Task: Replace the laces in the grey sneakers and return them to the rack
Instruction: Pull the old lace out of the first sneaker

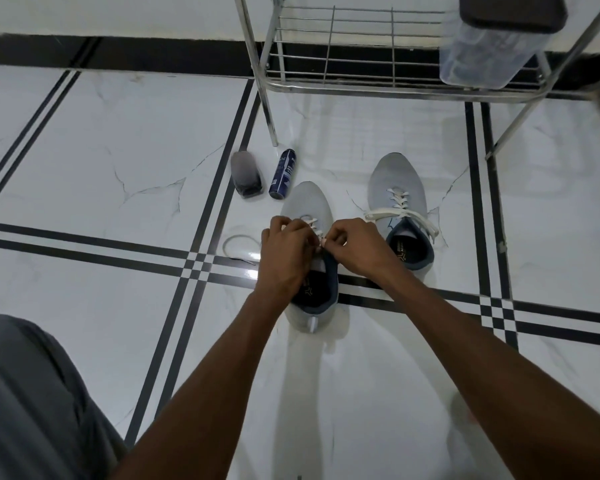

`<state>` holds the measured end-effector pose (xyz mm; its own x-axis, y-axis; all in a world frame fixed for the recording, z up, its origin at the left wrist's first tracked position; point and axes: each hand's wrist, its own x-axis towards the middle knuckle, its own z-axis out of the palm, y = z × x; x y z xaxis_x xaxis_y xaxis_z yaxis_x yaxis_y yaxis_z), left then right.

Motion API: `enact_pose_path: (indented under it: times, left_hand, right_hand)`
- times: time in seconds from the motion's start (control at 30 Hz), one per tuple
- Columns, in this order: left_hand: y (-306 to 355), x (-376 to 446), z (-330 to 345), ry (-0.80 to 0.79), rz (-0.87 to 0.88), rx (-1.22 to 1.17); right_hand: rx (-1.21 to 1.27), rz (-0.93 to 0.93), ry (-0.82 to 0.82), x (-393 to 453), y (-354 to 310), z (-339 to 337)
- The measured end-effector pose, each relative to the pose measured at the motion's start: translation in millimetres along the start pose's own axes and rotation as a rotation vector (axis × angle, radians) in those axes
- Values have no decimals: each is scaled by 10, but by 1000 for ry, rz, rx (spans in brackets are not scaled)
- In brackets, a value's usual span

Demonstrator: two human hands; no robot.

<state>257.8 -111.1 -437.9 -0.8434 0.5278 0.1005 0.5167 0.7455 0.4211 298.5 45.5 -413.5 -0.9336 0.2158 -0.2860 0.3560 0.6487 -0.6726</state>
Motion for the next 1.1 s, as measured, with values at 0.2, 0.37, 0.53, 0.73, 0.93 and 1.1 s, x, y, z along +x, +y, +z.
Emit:
enact_pose_path:
  times: [0.2,0.37,0.53,0.73,0.93,1.1]
  left_hand:
    - [-370,58,-297,607,-809,-299]
    - [-86,-65,-276,430,-566,-340]
    - [23,-196,9,204,-388,-456]
    - [-39,-268,69,217,-522,-586]
    - [-52,-267,42,245,-560,-591]
    - [-31,-259,96,229,-526,-587]
  right_hand:
    - [-1,44,71,-24,56,-27]
    - [-20,14,48,-1,3,-22]
    - [-136,-153,55,38,-64,97]
    - [-314,-266,94,32,-146,205]
    - [-150,-95,359,151,46,-44]
    - [-512,-287,19,16,-105,332]
